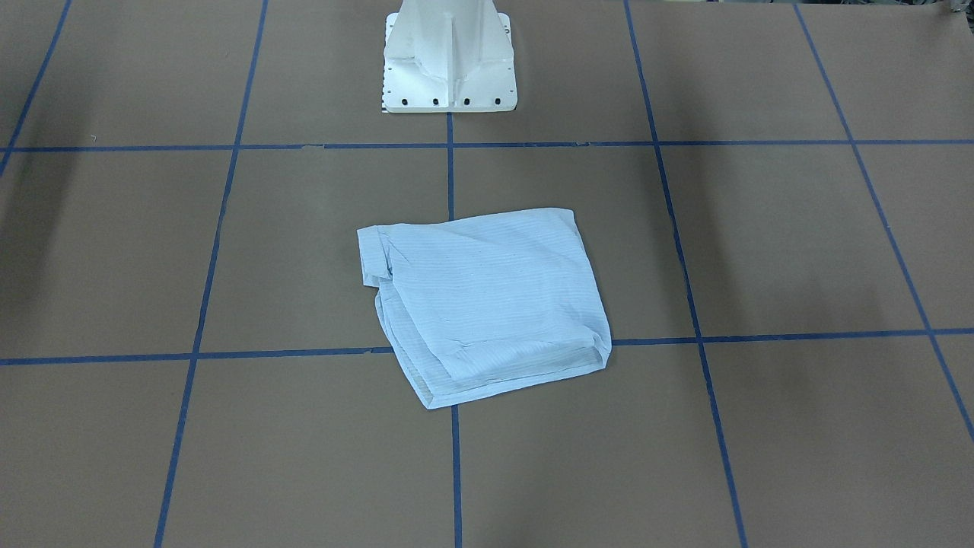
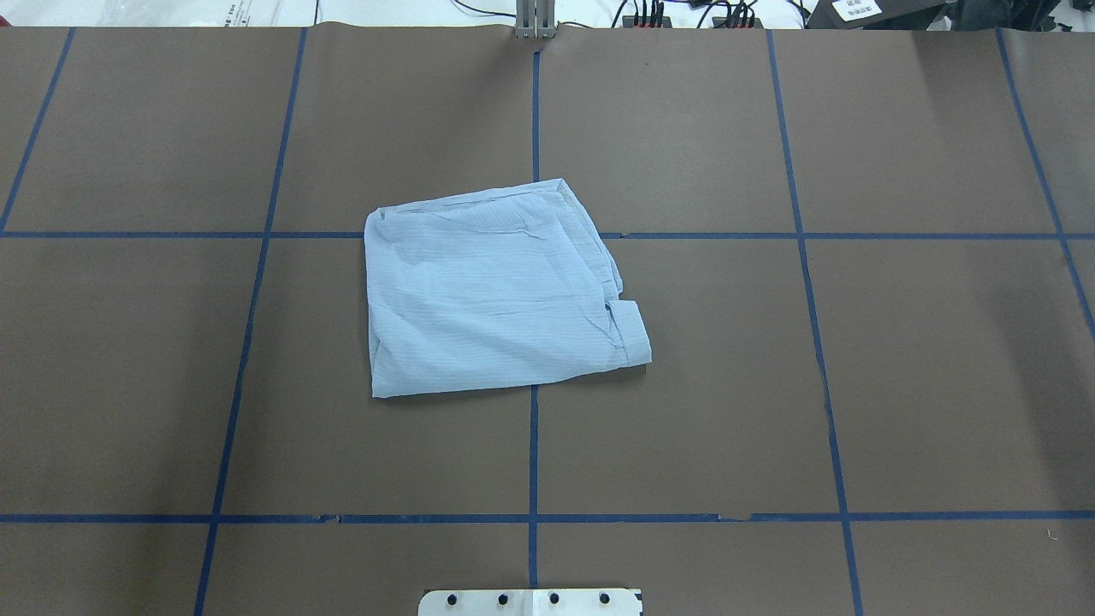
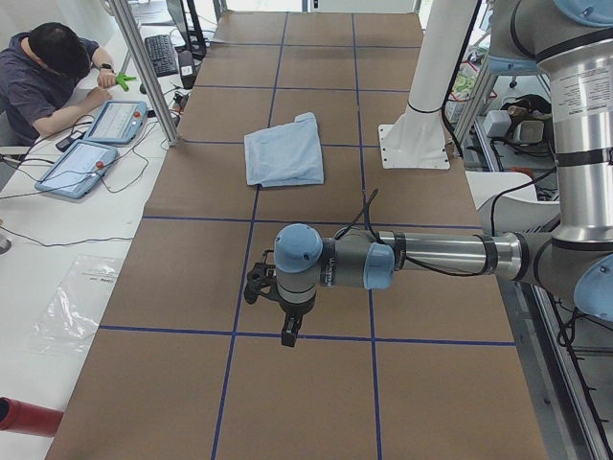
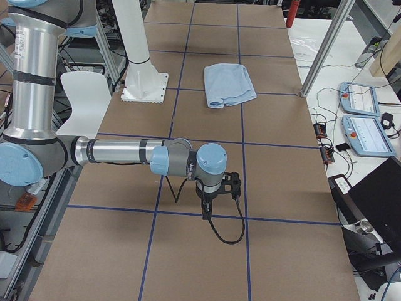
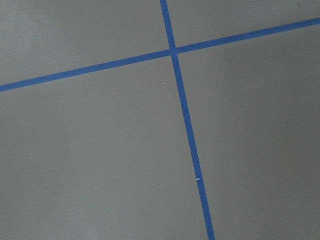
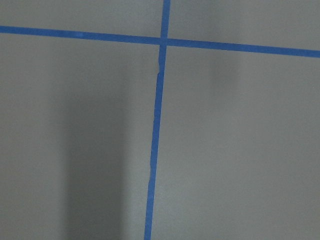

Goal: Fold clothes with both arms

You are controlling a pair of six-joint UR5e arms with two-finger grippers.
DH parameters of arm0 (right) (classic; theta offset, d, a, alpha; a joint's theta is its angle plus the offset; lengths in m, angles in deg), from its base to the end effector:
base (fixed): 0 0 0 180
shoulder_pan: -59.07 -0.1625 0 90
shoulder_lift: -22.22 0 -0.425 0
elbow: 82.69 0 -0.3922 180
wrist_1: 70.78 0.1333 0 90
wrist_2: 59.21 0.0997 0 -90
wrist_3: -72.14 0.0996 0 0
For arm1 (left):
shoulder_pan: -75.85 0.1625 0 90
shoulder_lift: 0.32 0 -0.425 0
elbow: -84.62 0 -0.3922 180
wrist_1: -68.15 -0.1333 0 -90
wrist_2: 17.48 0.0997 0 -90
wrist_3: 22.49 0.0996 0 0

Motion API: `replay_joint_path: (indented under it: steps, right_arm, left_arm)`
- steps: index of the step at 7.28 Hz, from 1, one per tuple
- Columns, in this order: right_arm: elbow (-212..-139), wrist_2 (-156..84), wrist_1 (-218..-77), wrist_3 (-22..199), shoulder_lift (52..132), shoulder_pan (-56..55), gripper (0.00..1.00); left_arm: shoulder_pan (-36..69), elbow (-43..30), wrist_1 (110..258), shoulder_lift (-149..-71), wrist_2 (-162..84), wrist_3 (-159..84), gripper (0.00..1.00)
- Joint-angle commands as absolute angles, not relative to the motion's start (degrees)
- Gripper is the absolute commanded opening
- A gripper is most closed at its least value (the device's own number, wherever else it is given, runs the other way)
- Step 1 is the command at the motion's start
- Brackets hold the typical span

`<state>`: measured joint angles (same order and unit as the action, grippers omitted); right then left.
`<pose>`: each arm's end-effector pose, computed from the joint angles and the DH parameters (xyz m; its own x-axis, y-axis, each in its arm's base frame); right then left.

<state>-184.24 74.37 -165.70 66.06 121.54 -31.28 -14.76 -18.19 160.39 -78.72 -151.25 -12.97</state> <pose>0.0672 -0.4189 0.6434 0.7208 -0.0692 0.6897 0.0706 0.9972 0.0263 -0.0688 -0.4098 0.6363 0.7143 0.1986 -0.6710 -0.1090 0.9788 0.1736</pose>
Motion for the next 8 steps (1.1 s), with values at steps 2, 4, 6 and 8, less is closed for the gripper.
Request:
replay_joint_path:
  steps: [2, 4, 6, 8]
  right_arm:
    - [-184.1, 74.3, -165.2, 66.1, 121.6, -31.3, 1.00]
    - [-184.0, 74.3, -164.6, 66.1, 121.8, -31.4, 1.00]
    - [-183.9, 74.3, -164.6, 66.1, 121.7, -31.4, 1.00]
    - [-183.6, 74.3, -164.6, 66.1, 121.8, -31.4, 1.00]
  left_arm:
    - [-14.8, -17.9, 160.4, -78.5, -151.2, -13.0, 1.00]
    - [-14.8, -17.4, 160.3, -78.5, -151.2, -13.0, 1.00]
    - [-14.8, -17.3, 160.3, -78.3, -151.2, -12.9, 1.00]
    - [-14.8, -17.2, 160.3, -78.2, -151.1, -12.9, 1.00]
